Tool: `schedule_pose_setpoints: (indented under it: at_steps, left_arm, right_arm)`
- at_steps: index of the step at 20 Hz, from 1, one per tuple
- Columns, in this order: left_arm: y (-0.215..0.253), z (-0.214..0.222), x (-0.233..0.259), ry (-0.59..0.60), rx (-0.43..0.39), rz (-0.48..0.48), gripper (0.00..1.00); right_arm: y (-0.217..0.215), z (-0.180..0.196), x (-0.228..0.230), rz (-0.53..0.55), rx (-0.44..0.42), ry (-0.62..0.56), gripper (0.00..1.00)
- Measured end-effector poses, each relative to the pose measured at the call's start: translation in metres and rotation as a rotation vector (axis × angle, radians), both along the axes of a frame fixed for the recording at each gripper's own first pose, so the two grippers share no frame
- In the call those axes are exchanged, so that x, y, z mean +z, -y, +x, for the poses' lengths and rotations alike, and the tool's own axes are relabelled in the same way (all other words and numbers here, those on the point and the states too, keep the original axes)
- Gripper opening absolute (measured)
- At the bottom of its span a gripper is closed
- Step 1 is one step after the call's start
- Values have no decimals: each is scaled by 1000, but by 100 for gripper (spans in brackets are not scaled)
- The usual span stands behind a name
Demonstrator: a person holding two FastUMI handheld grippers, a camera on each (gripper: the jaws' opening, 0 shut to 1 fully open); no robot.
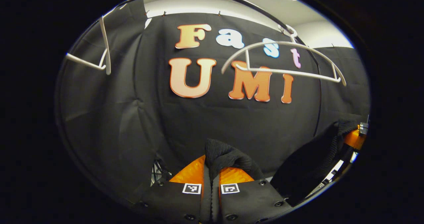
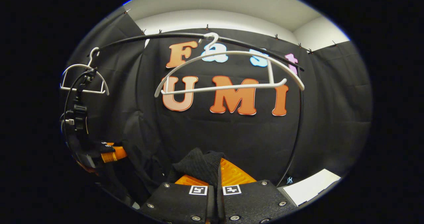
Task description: Grasp the clothes on the hanger with both hands and then place them into the laundry hamper below.
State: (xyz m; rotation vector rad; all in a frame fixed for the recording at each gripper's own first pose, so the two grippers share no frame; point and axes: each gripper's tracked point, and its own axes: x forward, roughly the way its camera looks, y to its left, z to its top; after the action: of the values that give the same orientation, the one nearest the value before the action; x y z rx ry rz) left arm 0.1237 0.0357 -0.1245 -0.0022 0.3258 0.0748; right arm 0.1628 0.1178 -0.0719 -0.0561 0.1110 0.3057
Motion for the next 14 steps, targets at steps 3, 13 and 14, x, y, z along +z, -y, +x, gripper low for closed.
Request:
schedule_pose_setpoints:
  at_steps: [3,13,14]
  left_arm:
    - [18,-23,-43,-90,-22,-12,8]
    - [59,-43,-177,-353,-102,27,8]
    - [59,-49,-192,-400,-103,20,8]
  right_arm:
    - [-18,-4,-50,4,24,-89,3]
    - [-37,-19,-220,-49,27,-436,7]
    - [-38,-18,-231,-53,23,-457,8]
